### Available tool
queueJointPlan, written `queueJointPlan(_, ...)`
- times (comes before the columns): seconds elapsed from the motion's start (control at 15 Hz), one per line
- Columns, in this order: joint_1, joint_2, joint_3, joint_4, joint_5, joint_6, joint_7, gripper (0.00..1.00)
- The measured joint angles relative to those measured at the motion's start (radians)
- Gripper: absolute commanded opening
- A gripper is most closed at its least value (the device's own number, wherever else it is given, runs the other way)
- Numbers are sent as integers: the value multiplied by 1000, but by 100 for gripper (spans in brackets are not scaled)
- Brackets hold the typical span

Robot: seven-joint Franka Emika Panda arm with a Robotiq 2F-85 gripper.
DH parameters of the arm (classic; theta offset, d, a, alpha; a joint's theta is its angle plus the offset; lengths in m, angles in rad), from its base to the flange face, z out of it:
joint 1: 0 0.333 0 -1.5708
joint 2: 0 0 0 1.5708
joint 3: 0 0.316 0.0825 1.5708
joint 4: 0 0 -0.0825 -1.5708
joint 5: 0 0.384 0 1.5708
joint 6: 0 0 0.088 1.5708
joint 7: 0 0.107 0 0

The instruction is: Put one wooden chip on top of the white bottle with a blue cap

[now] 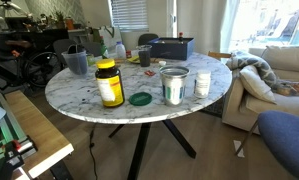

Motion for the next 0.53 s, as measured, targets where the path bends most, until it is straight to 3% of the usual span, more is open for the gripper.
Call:
queueJointPlan(0.33,-21,-4,-8,-1,-22,15,56,100)
queueJointPlan(0.53,-82,-30,-66,-26,-72,45,96,100)
